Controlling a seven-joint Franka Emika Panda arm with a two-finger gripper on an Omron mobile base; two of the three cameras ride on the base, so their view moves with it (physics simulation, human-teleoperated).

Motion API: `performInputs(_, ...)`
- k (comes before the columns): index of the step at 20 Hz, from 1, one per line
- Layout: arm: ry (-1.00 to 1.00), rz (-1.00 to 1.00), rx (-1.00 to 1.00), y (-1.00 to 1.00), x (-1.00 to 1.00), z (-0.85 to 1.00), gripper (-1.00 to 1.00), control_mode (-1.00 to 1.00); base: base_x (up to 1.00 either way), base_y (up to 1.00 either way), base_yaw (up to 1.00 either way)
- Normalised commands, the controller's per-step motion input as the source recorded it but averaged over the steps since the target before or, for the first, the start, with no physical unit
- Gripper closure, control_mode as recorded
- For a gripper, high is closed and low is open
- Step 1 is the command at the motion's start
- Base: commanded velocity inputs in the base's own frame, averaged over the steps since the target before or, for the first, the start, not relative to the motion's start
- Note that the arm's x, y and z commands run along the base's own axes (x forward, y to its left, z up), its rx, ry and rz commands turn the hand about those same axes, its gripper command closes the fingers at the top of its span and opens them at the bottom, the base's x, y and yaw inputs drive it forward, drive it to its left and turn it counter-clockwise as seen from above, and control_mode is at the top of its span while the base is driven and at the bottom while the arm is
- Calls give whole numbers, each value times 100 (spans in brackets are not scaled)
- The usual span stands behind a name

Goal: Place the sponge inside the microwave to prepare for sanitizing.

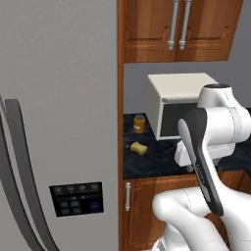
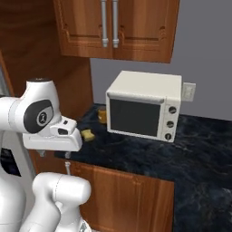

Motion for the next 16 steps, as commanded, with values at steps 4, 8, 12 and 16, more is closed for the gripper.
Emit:
performInputs(4,0,0,0,0,0,0,-100,100,34,-56,7)
performInputs(8,0,0,0,0,0,0,-100,100,33,-76,5)
performInputs(12,0,0,0,0,0,0,-100,100,24,-35,5)
performInputs(16,0,0,0,0,0,0,-100,100,21,0,4)
